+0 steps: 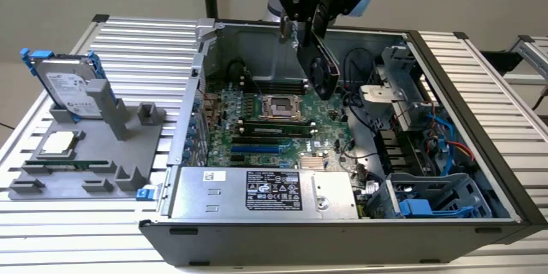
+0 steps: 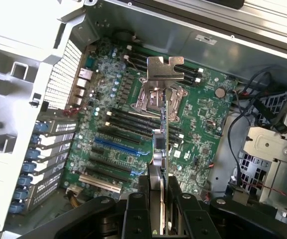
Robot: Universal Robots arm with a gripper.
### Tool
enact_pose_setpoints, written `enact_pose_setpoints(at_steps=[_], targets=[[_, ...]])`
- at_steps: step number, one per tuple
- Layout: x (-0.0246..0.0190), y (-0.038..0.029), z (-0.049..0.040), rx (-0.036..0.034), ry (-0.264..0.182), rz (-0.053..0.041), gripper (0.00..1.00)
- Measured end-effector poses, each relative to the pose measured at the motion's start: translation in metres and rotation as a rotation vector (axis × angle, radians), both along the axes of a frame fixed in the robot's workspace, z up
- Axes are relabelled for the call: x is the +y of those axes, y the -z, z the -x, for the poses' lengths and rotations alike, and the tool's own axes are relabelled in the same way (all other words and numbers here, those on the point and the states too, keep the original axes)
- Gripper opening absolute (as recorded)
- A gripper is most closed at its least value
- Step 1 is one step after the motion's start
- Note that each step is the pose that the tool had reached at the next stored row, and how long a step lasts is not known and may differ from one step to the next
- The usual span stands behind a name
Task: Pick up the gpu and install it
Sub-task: 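Insert the gpu into the slot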
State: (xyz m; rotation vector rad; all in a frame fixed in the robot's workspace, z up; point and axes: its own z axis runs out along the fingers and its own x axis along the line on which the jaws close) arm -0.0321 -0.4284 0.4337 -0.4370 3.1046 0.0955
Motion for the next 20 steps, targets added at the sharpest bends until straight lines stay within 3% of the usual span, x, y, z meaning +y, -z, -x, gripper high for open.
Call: enact_pose_setpoints(at_steps=[20], targets=[[0.0000, 0.0000, 0.0002, 0.0000, -0.116, 0.0000, 0.00]])
